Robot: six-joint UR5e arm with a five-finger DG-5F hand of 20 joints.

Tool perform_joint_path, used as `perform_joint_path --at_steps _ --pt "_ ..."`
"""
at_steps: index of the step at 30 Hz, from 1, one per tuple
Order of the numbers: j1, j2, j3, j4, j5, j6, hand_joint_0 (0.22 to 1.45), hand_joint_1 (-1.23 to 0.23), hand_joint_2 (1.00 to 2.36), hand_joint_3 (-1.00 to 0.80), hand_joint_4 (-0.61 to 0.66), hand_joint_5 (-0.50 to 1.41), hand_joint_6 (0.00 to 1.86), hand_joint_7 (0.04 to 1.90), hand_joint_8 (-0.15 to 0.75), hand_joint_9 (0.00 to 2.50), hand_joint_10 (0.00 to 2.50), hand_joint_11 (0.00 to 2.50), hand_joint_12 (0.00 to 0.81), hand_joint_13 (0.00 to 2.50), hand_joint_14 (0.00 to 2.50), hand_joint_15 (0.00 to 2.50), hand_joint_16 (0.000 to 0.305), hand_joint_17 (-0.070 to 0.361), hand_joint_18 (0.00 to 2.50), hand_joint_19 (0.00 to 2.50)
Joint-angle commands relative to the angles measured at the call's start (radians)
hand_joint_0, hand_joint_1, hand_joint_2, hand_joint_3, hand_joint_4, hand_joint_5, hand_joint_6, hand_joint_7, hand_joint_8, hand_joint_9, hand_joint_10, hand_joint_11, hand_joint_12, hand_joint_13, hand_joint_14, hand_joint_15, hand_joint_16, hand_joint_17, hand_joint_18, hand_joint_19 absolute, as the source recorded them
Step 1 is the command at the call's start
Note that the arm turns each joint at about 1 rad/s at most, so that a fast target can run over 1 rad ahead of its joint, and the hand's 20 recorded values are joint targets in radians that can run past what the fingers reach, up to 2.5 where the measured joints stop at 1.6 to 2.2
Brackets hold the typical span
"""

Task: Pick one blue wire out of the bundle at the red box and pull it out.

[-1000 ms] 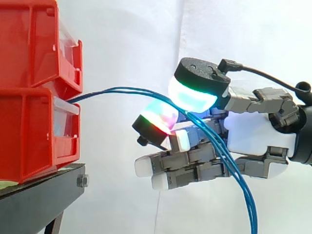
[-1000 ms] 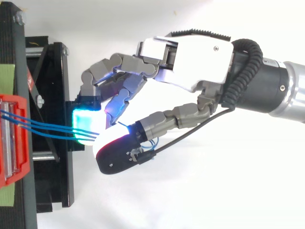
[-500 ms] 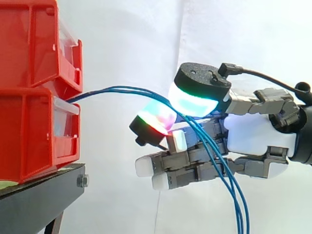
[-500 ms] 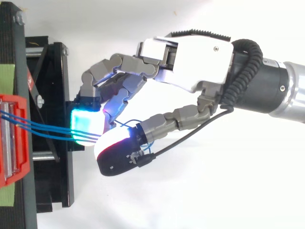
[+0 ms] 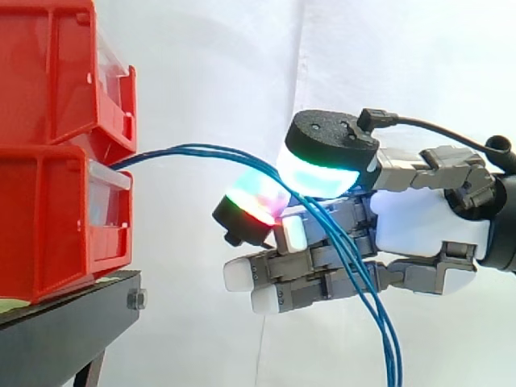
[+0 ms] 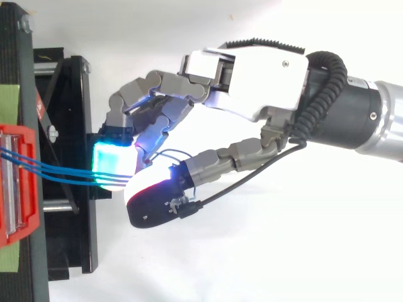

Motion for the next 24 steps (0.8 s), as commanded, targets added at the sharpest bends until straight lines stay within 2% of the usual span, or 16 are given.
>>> perform_joint_path --at_steps 1,10,13,22,24 --pt "0.0 0.0 0.0 0.0 0.0 0.001 0.69 -0.83 1.01 -0.13 0.31 -0.15 0.75 1.05 0.282 0.93 0.02 0.61 0.356 0.63 0.01 0.32 0.052 0.117 0.47 0.38" --pt "0.0 0.001 0.0 0.0 0.0 0.001 0.74 -0.8 1.01 -0.18 0.33 -0.13 0.69 1.15 0.281 0.96 0.02 0.6 0.355 0.65 0.01 0.33 0.052 0.116 0.47 0.39" --pt "0.0 0.0 0.0 0.0 0.0 0.001 0.75 -0.71 1.01 -0.14 0.33 -0.11 0.62 1.22 0.277 0.98 0.02 0.6 0.351 0.65 0.01 0.33 0.05 0.113 0.45 0.41" --pt "0.0 0.0 0.0 0.0 0.0 -0.001 0.75 -0.63 1.01 -0.12 0.35 -0.08 0.55 1.32 0.271 1.03 0.02 0.6 0.347 0.66 0.01 0.33 0.05 0.111 0.44 0.43" --pt "0.0 0.0 0.0 0.0 0.0 -0.001 0.74 -0.63 1.01 -0.11 0.32 -0.08 0.55 1.32 0.276 1.02 0.02 0.61 0.346 0.66 0.01 0.34 0.05 0.111 0.44 0.43"
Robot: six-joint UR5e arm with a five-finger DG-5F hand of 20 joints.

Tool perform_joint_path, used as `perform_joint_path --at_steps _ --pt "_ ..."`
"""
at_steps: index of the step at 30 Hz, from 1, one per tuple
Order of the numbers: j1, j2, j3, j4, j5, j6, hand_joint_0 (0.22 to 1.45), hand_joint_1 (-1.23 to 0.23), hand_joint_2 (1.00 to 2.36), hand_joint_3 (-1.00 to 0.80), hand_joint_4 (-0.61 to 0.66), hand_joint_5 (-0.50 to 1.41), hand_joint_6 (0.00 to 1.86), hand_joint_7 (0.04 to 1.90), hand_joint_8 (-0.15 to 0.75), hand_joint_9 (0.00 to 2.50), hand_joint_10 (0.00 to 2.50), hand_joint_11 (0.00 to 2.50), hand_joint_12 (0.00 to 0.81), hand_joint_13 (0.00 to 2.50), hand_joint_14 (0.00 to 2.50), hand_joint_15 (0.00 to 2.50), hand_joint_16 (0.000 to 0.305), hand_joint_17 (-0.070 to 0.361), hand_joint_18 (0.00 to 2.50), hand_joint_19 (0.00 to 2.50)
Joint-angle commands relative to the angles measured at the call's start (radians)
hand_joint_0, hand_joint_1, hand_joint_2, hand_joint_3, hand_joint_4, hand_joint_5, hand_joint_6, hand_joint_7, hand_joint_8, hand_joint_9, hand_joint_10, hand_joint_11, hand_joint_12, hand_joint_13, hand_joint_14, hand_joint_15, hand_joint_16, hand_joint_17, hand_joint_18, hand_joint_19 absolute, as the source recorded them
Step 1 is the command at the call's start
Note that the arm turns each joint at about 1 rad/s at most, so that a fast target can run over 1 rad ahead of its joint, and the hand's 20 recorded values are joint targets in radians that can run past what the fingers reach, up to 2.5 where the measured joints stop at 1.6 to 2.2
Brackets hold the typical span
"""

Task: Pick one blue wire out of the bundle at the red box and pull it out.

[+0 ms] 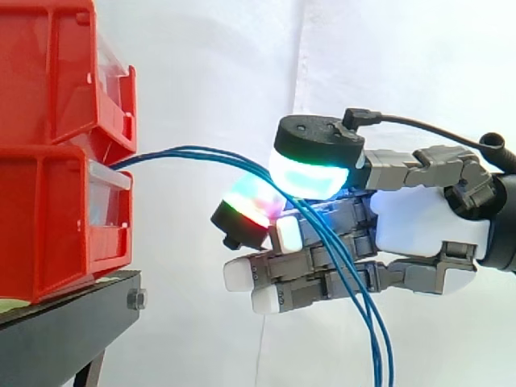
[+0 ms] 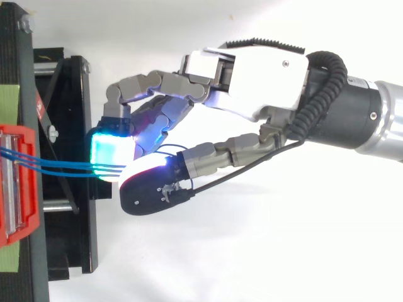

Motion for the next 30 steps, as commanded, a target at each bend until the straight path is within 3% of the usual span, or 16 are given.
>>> perform_joint_path --at_steps 1,5,10,11,12,14,16,21,27,30 --pt "0.0 0.0 0.0 0.0 0.0 -0.001 0.74 -0.63 1.01 -0.11 0.31 -0.09 0.57 1.3 0.278 1.01 0.02 0.61 0.346 0.66 0.01 0.34 0.049 0.111 0.44 0.43" --pt "0.0 0.0 0.0 0.0 0.0 0.0 0.76 -0.76 1.01 -0.12 0.29 -0.13 0.7 1.06 0.27 0.94 0.02 0.64 0.346 0.66 0.01 0.34 0.049 0.111 0.44 0.42" --pt "0.0 0.0 0.0 0.0 0.0 0.0 0.79 -0.82 1.01 -0.16 0.3 -0.15 0.79 0.95 0.273 0.91 0.02 0.64 0.341 0.65 0.01 0.33 0.049 0.11 0.44 0.41" --pt "0.0 0.0 0.0 0.0 0.0 0.0 0.81 -0.81 1.01 -0.18 0.33 -0.13 0.75 1.04 0.267 0.94 0.02 0.62 0.338 0.65 0.01 0.34 0.048 0.108 0.43 0.43" --pt "0.0 0.0 0.0 0.0 0.0 0.002 0.83 -0.73 1.02 -0.12 0.35 -0.07 0.62 1.3 0.242 1.04 0.02 0.57 0.326 0.65 0.01 0.35 0.047 0.105 0.39 0.48" --pt "0.0 0.0 0.0 0.0 0.0 0.002 0.84 -0.7 1.02 -0.1 0.33 -0.03 0.53 1.46 0.216 1.07 0.02 0.51 0.314 0.67 0.01 0.35 0.046 0.103 0.39 0.5" --pt "0.0 0.0 0.0 0.0 0.0 0.002 0.85 -0.68 1.01 -0.11 0.37 -0.02 0.5 1.43 0.172 1.11 0.02 0.47 0.308 0.68 0.01 0.35 0.045 0.101 0.38 0.53" --pt "0.0 0.0 0.0 0.0 0.0 0.002 0.87 -0.69 1.01 -0.14 0.33 -0.02 0.5 1.41 0.161 1.15 0.02 0.47 0.304 0.7 0.01 0.35 0.045 0.101 0.38 0.55" --pt "0.0 0.0 0.0 0.003 0.0 0.0 0.88 -0.68 1.01 -0.19 0.27 -0.01 0.5 1.56 0.18 1.15 0.02 0.5 0.309 0.7 0.01 0.36 0.044 0.1 0.37 0.57" --pt "0.0 0.0 0.0 0.0 0.0 -0.001 0.88 -0.68 1.02 -0.19 0.24 -0.03 0.6 1.38 0.204 1.11 0.02 0.53 0.314 0.69 0.01 0.36 0.044 0.099 0.37 0.56"
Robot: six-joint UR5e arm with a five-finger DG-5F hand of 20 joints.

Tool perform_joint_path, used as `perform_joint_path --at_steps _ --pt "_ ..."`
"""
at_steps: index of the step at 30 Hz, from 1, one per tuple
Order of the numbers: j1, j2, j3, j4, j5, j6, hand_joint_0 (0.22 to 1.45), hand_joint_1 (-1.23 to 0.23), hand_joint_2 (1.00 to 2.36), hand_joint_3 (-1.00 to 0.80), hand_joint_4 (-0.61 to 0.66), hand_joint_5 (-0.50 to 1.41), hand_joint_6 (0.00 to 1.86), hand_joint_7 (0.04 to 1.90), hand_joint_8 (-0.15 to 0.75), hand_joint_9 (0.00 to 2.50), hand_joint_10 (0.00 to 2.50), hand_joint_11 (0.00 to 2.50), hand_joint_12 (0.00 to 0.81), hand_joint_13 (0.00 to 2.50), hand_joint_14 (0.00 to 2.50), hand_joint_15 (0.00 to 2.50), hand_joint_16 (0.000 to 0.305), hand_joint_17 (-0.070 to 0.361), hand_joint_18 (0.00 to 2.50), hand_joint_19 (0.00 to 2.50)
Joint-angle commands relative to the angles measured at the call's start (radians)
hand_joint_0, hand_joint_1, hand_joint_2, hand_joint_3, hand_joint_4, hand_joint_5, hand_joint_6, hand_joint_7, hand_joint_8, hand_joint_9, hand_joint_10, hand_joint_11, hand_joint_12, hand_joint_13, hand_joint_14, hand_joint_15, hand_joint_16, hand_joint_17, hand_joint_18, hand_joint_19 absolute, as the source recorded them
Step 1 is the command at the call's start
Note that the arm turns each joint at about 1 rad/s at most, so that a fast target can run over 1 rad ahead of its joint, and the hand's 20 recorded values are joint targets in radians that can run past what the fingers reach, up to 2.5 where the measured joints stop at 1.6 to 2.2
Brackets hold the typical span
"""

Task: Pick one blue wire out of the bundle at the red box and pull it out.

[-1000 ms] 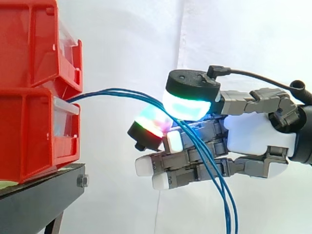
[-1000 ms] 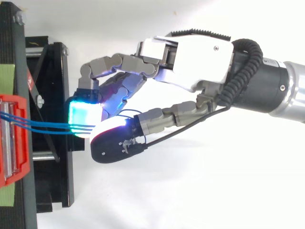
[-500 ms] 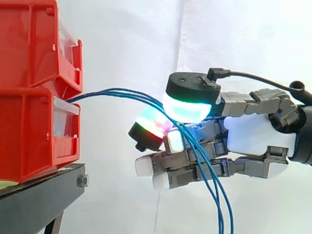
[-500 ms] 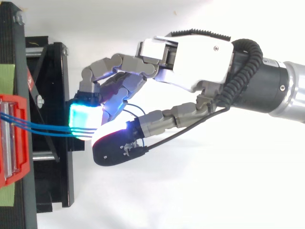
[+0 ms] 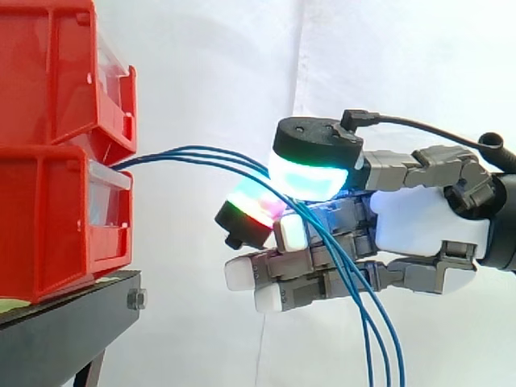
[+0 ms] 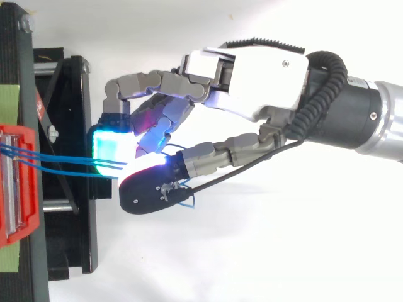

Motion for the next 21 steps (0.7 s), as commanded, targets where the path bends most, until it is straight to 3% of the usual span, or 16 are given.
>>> perform_joint_path --at_steps 1,6,9,11,17,21 --pt "0.0 0.0 0.0 -0.001 0.0 -0.001 0.89 -0.7 1.02 -0.19 0.23 -0.04 0.61 1.36 0.208 1.11 0.02 0.53 0.316 0.69 0.01 0.36 0.044 0.099 0.37 0.56" --pt "0.0 0.0 0.0 -0.001 0.0 0.002 0.9 -0.72 1.02 -0.22 0.21 -0.04 0.65 1.28 0.207 1.09 0.02 0.53 0.308 0.68 0.01 0.36 0.044 0.099 0.37 0.57" --pt "0.0 0.0 0.0 -0.001 0.0 0.002 0.88 -0.69 1.02 -0.22 0.23 -0.01 0.52 1.49 0.184 1.1 0.02 0.51 0.301 0.68 0.01 0.36 0.043 0.098 0.39 0.56" --pt "0.0 0.0 0.0 -0.001 0.0 0.002 0.87 -0.68 1.02 -0.22 0.21 -0.01 0.5 1.49 0.179 1.1 0.02 0.48 0.299 0.67 0.01 0.35 0.043 0.097 0.39 0.57" --pt "0.0 0.0 0.0 -0.001 0.0 0.002 0.89 -0.67 1.01 -0.35 0.06 -0.01 0.5 1.41 0.161 1.1 0.01 0.45 0.296 0.67 0.01 0.35 0.043 0.096 0.36 0.59" --pt "0.0 0.0 0.0 -0.001 0.0 0.004 0.9 -0.67 1.01 -0.38 -0.01 0.0 0.5 1.46 0.167 1.08 0.01 0.44 0.293 0.67 0.01 0.35 0.041 0.092 0.37 0.57"
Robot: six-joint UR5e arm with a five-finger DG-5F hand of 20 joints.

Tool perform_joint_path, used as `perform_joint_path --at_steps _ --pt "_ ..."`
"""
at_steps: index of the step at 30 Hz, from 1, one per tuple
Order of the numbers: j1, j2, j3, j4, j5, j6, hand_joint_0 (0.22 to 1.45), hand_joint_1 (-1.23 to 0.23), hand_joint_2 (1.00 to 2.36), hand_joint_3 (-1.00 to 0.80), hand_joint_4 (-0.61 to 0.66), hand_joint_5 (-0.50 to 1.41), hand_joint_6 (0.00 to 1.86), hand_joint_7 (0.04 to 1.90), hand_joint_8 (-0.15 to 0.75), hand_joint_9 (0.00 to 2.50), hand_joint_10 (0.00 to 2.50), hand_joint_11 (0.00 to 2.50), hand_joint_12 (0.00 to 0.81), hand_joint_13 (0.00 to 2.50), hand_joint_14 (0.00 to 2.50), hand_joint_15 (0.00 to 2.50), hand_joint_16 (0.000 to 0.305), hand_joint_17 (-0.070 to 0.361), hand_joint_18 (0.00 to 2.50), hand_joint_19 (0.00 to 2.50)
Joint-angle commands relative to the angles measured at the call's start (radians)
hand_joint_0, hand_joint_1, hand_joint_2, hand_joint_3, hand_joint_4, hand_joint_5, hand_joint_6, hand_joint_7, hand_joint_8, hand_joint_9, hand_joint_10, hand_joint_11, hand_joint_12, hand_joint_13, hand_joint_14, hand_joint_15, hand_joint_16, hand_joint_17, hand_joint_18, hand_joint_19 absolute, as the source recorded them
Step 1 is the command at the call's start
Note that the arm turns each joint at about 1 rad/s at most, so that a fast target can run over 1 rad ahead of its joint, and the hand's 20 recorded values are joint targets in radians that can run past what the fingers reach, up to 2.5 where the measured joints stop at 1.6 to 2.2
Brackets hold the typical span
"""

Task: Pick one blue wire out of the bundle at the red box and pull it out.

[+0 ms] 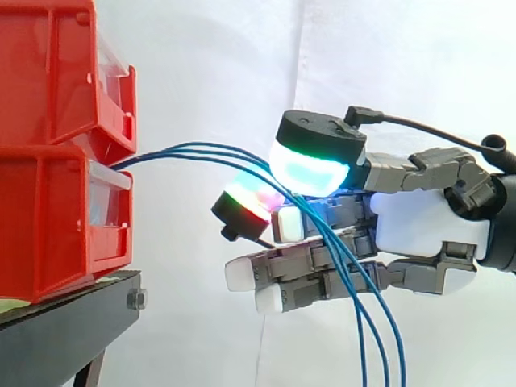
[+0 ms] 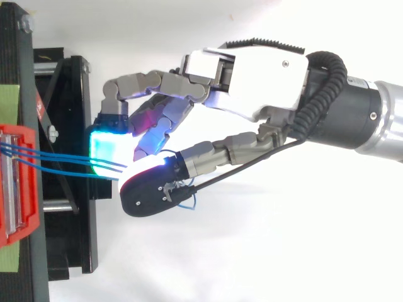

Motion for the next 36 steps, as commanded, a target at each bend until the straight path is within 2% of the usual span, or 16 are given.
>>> perform_joint_path --at_steps 1,3,5,6,9,16,18,23,27,32,36 --pt "0.0 0.0 0.0 0.0 0.0 0.001 0.89 -0.69 1.01 -0.37 0.0 0.0 0.5 1.47 0.172 1.08 0.02 0.45 0.295 0.67 0.01 0.35 0.041 0.092 0.38 0.56" --pt "0.0 0.0 0.0 0.0 0.0 0.001 0.89 -0.71 1.01 -0.35 0.05 0.0 0.5 1.55 0.179 1.06 0.02 0.48 0.298 0.67 0.01 0.34 0.041 0.091 0.39 0.55" --pt "0.0 0.0 0.0 0.0 0.0 0.001 0.9 -0.72 1.01 -0.34 0.07 -0.03 0.57 1.44 0.187 1.03 0.02 0.51 0.3 0.67 0.01 0.35 0.041 0.092 0.39 0.55" --pt "0.0 0.0 0.0 0.0 0.0 0.001 0.89 -0.73 1.01 -0.33 0.1 -0.06 0.67 1.23 0.201 1.0 0.02 0.52 0.306 0.67 0.01 0.34 0.041 0.093 0.39 0.54" --pt "0.0 0.0 0.0 0.0 0.0 -0.001 0.88 -0.76 1.02 -0.28 0.16 -0.11 0.75 1.07 0.223 0.97 0.02 0.54 0.315 0.65 0.01 0.34 0.042 0.095 0.4 0.53" --pt "0.0 0.0 0.0 0.0 0.0 0.001 0.76 -0.86 1.02 -0.24 0.25 -0.17 0.79 0.88 0.238 0.86 0.02 0.58 0.334 0.63 0.01 0.32 0.047 0.105 0.47 0.39" --pt "0.0 0.0 0.0 0.0 0.0 0.001 0.69 -0.9 1.01 -0.34 0.23 -0.19 0.81 0.87 0.239 0.82 0.02 0.59 0.335 0.63 0.01 0.32 0.048 0.109 0.47 0.37" --pt "0.0 0.0 0.0 0.0 0.0 0.001 0.63 -0.9 1.0 -0.5 0.22 -0.19 0.82 0.85 0.246 0.82 0.02 0.59 0.336 0.62 0.01 0.32 0.049 0.11 0.46 0.38" --pt "0.0 0.002 0.0 -0.002 -0.009 0.013 0.58 -0.83 1.0 -0.5 0.23 -0.17 0.81 0.89 0.257 0.86 0.02 0.59 0.342 0.62 0.01 0.33 0.05 0.112 0.45 0.4" --pt "0.0 0.006 0.0 0.0 -0.009 0.015 0.57 -0.77 1.0 -0.5 0.21 -0.13 0.78 0.97 0.268 0.93 0.02 0.59 0.346 0.64 0.01 0.33 0.05 0.113 0.45 0.41" --pt "0.0 0.005 0.0 0.0 -0.009 0.013 0.6 -0.77 1.01 -0.39 0.19 -0.14 0.82 1.04 0.269 0.96 0.02 0.61 0.348 0.66 0.01 0.34 0.049 0.11 0.45 0.41"
